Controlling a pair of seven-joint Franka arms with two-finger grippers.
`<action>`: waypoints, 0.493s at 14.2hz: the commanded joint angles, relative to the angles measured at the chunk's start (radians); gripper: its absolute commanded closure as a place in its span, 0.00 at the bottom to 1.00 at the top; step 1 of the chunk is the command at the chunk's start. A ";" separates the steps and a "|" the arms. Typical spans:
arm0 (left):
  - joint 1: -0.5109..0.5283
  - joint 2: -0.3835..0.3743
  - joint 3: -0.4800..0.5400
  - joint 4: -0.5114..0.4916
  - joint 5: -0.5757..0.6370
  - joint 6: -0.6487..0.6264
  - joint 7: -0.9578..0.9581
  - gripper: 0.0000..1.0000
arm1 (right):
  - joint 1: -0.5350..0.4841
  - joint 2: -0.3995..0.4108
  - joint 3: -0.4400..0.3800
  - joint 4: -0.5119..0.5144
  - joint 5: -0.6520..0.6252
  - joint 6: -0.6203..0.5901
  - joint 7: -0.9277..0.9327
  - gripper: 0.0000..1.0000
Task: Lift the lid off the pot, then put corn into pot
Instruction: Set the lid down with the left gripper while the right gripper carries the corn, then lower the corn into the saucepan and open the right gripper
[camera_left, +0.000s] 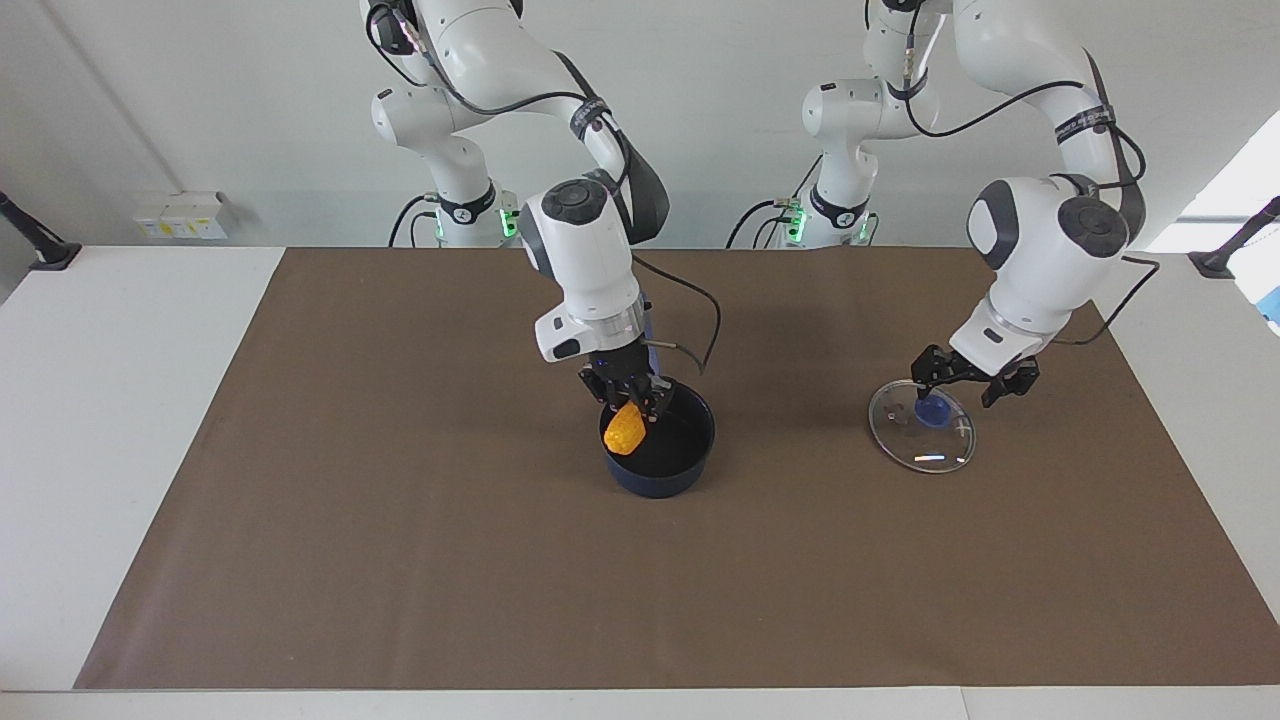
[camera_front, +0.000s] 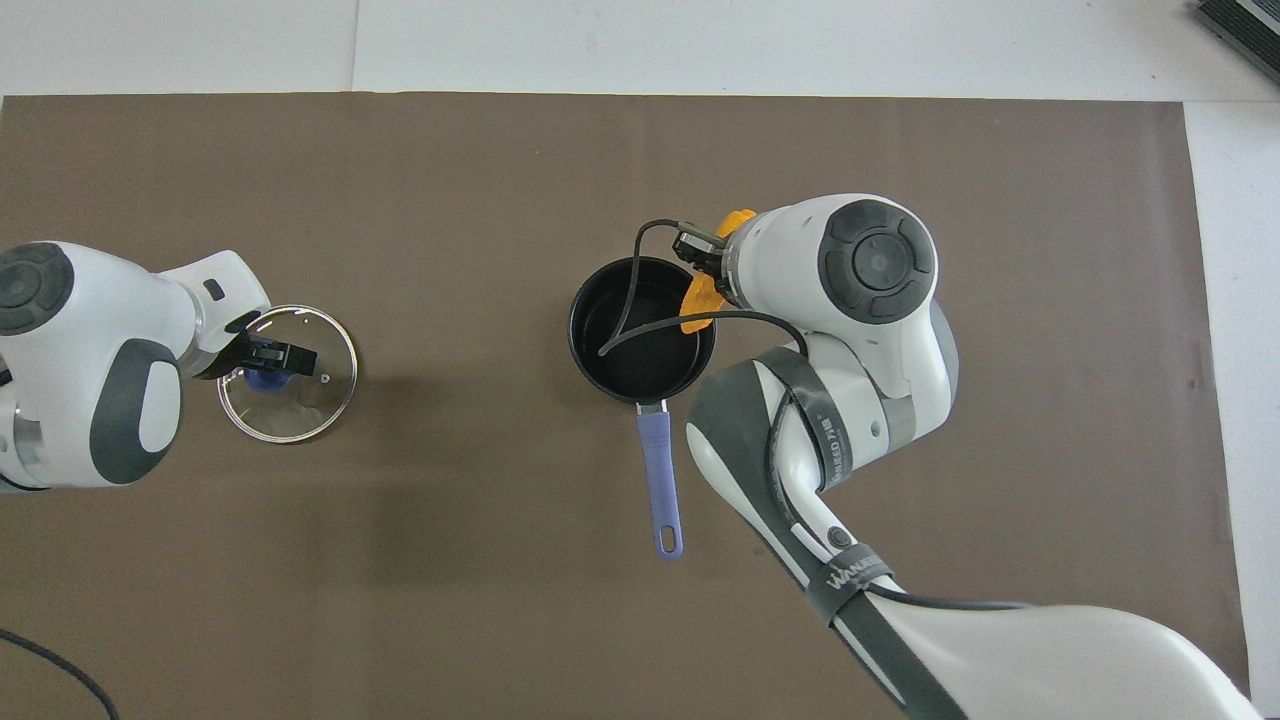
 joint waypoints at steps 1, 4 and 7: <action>-0.005 -0.011 -0.009 0.128 -0.017 -0.137 -0.067 0.00 | 0.020 0.029 -0.001 -0.003 0.039 0.026 0.002 1.00; -0.003 -0.013 -0.008 0.272 -0.016 -0.289 -0.060 0.00 | 0.016 0.078 -0.001 -0.001 0.041 0.131 0.001 1.00; 0.009 -0.019 0.000 0.363 -0.011 -0.435 -0.034 0.00 | 0.003 0.084 -0.001 -0.001 0.041 0.136 -0.013 1.00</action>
